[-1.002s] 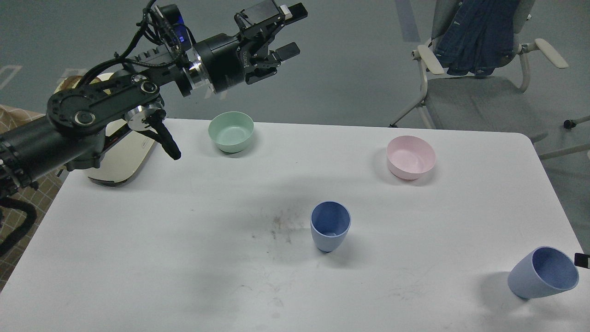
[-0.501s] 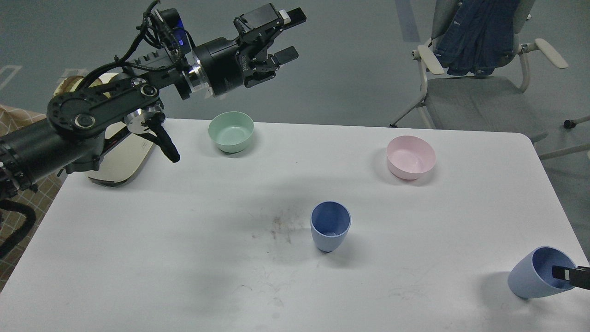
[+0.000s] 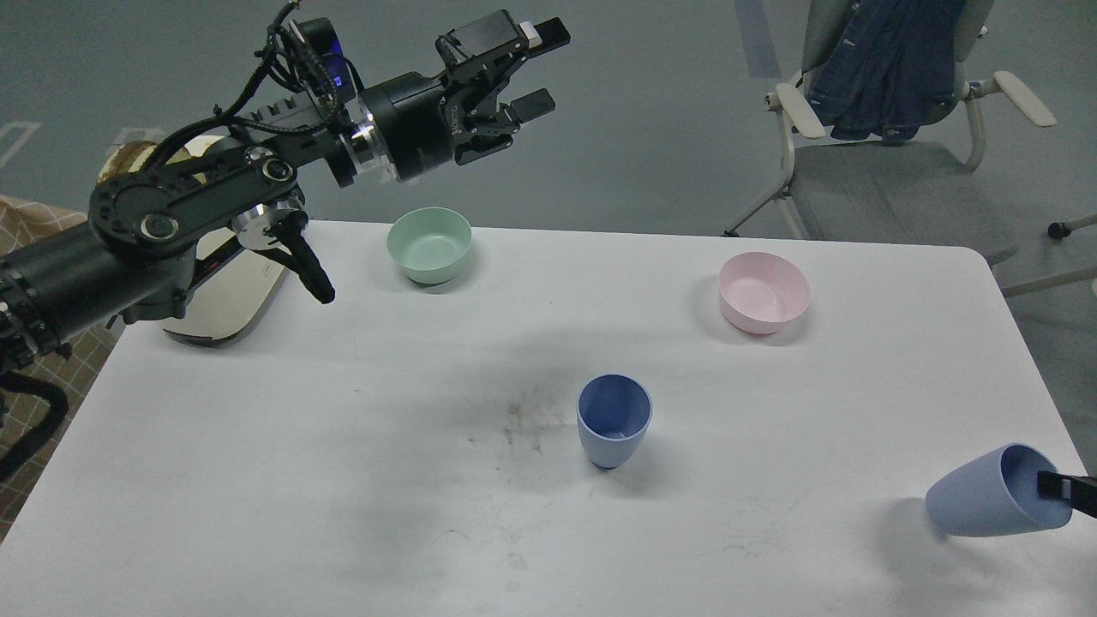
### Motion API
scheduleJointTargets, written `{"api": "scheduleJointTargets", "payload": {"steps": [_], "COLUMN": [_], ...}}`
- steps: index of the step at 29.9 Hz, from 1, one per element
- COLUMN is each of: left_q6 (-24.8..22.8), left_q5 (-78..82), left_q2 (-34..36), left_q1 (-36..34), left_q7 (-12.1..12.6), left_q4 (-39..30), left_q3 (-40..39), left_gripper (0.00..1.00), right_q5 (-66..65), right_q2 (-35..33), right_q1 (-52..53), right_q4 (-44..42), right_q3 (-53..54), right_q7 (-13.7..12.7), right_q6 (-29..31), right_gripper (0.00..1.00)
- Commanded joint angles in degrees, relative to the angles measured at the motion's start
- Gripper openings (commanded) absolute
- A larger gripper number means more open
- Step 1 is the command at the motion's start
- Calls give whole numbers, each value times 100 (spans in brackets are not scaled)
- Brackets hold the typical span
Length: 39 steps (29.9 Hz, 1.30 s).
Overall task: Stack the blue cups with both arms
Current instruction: 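Grasp the other blue cup with the right gripper and lift it, then lower the held cup into the centered blue cup with the right gripper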
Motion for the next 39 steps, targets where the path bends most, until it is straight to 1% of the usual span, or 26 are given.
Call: {"api": "scheduleJointTargets", "payload": {"steps": [1,4,6,8,12,14,15,16,17,18,19,20,22,24,25,26,28,33,39], "left_q6": [0,0,0,0,0,0,0,0,0,0,0,0,0,0,0,0,0,0,0], "left_q5": [0,0,0,0,0,0,0,0,0,0,0,0,9,0,0,9,9,9,9], "left_q2": [6,6,6,6,6,15,15,15,15,15,15,15,15,6,6,6,6,6,6], "left_q1": [0,0,0,0,0,0,0,-9,-9,0,0,0,0,0,-9,0,-9,-9,-9], "left_q7": [0,0,0,0,0,0,0,0,0,0,0,0,0,0,0,0,5,5,5], "left_q4": [-1,-1,-1,7,-1,7,7,7,7,7,7,7,16,16,16,16,16,16,16], "left_q3": [-8,-8,-8,-8,0,0,0,0,0,0,-8,0,0,0,0,0,-8,0,0], "left_gripper": [96,96,96,96,96,96,96,96,96,96,96,96,96,96,96,96,96,96,96], "right_q5": [-6,-67,-146,-251,-322,-348,-357,-357,-357,-331,-287,-261,-16,274,554,661,846,864,829], "right_q2": [-136,-189,-84,283,978,1609,1760,2066,2069,2374,2690,2841,3577,3948,4255,4388,4914,5540,5901], "right_q1": [30,179,486,1161,1691,2146,2262,2489,2491,2779,3173,3412,4350,4687,4898,4969,5162,5365,5444], "right_q4": [129,138,112,-10,-458,-827,-907,-1029,-1031,-1109,-1136,-1136,-1127,-1110,-1084,-1075,-1031,-978,-671], "right_q3": [430,791,959,942,924,898,898,871,871,697,295,30,-1101,-1518,-1746,-1783,-1809,-1853,-2108], "right_q7": [1,1,1,1,1,1,1,1,1,1,1,1,1,1,1,1,1,1,1], "right_q6": [36,62,351,817,1055,1300,1398,1590,1592,1688,1697,1697,1619,1592,1548,1539,1548,1548,1548], "right_gripper": [0,0,0,0,0,0,0,0,0,0,0,0,0,0,0,0,0,0,0]}}
